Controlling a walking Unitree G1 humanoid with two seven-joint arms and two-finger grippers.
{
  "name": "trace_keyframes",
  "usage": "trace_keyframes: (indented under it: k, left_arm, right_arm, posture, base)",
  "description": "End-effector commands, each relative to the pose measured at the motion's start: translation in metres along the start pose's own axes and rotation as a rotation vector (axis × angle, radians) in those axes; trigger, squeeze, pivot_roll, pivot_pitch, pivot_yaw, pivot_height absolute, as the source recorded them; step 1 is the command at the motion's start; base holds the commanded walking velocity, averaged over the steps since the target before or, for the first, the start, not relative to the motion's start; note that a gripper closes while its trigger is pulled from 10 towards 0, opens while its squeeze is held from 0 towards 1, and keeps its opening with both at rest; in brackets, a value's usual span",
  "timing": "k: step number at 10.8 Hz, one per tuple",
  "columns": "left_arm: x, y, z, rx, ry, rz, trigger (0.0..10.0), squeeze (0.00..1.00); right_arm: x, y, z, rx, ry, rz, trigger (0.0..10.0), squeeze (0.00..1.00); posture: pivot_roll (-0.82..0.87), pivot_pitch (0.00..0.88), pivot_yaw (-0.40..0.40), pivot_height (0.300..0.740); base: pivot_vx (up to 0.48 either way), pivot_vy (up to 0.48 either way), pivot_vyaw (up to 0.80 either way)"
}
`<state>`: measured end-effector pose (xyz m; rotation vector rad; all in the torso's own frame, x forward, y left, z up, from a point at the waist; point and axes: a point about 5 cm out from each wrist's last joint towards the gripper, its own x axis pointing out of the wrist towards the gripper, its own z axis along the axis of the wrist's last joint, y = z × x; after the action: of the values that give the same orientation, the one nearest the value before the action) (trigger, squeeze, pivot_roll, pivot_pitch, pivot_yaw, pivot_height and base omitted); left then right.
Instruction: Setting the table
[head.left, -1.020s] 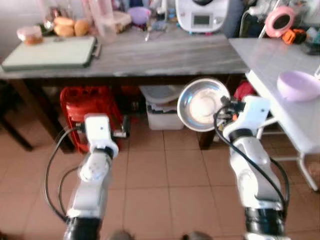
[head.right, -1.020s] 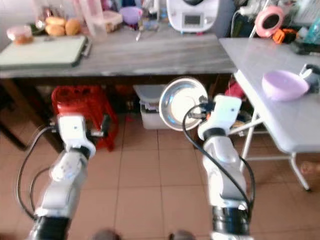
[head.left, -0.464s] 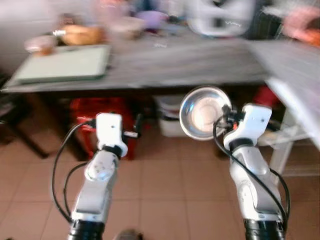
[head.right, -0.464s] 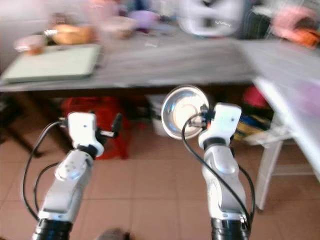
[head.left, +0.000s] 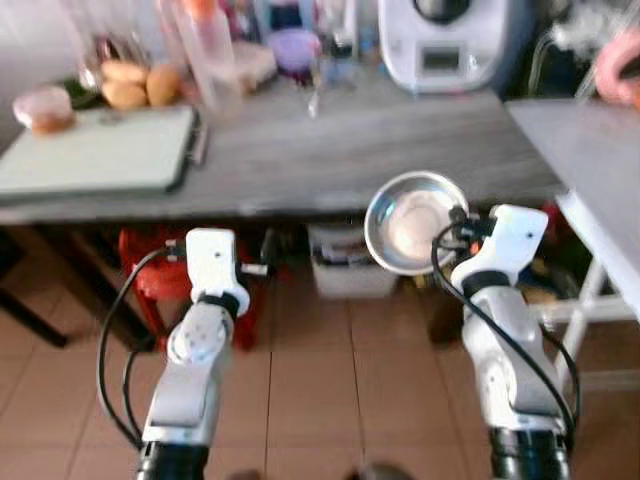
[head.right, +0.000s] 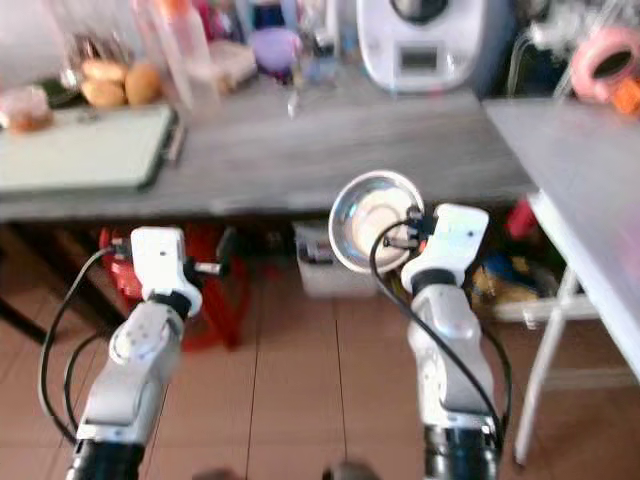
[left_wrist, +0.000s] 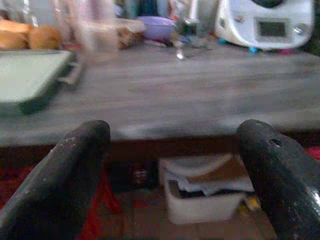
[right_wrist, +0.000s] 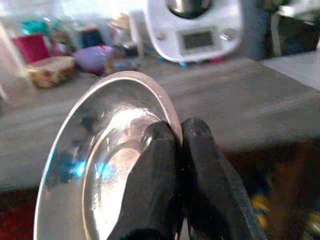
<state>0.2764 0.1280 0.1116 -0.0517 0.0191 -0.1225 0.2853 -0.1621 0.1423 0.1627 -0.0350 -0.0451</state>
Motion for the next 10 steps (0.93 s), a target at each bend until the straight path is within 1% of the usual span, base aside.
trace_keyframes:
  k: [1,3,5,6,7,8,9,10]
  left_arm:
    - [0.0,0.009,0.002,0.014,-0.005,0.025,10.0,0.0]
    - [0.0,0.006,0.001,0.018,-0.001,0.013,10.0,0.0]
    - [0.003,0.007,0.002,0.028,-0.001,0.01,10.0,0.0]
    - [0.004,0.008,0.005,0.036,-0.006,0.012,10.0,0.0]
    - [0.003,0.011,0.008,0.042,-0.022,0.024,10.0,0.0]
    - [0.0,0.017,0.006,0.04,-0.002,0.061,10.0,0.0]
    - [-0.002,0.021,0.006,0.033,0.003,0.08,10.0,0.0]
    - [-0.009,0.027,0.006,0.042,0.024,0.102,10.0,0.0]
  right_arm:
    - [0.002,0.012,0.005,0.006,-0.024,0.043,10.0,0.0]
    - [0.003,0.005,0.009,0.01,-0.037,0.017,10.0,0.0]
    - [0.006,-0.002,0.008,0.064,-0.016,-0.031,10.0,0.0]
    - [0.01,0.001,0.01,0.095,-0.012,-0.049,10.0,0.0]
    - [0.012,0.003,0.011,0.122,0.003,-0.07,10.0,0.0]
    - [0.009,0.002,0.005,0.13,0.011,-0.091,10.0,0.0]
    - [0.007,-0.001,0.0,0.162,0.029,-0.115,10.0,0.0]
    - [0.008,-0.005,-0.003,0.171,0.04,-0.127,10.0,0.0]
  posture:
    - [-0.01,0.0,0.023,0.74]
    - [-0.02,0.0,0.031,0.74]
    - [-0.01,0.0,0.034,0.74]
    - [-0.01,0.0,0.04,0.74]
    - [0.0,0.0,0.046,0.74]
    - [0.02,0.0,0.048,0.74]
    - [0.02,0.0,0.049,0.74]
    - [0.02,0.0,0.047,0.74]
  base:
    - [0.48,0.0,0.0]
    - [0.48,0.0,0.0]
    - [0.48,0.0,0.0]
    - [0.379,0.0,0.0]
    - [0.0,0.0,0.0]
    - [0.0,0.0,0.0]
    - [0.0,0.0,0.0]
    - [0.0,0.0,0.0]
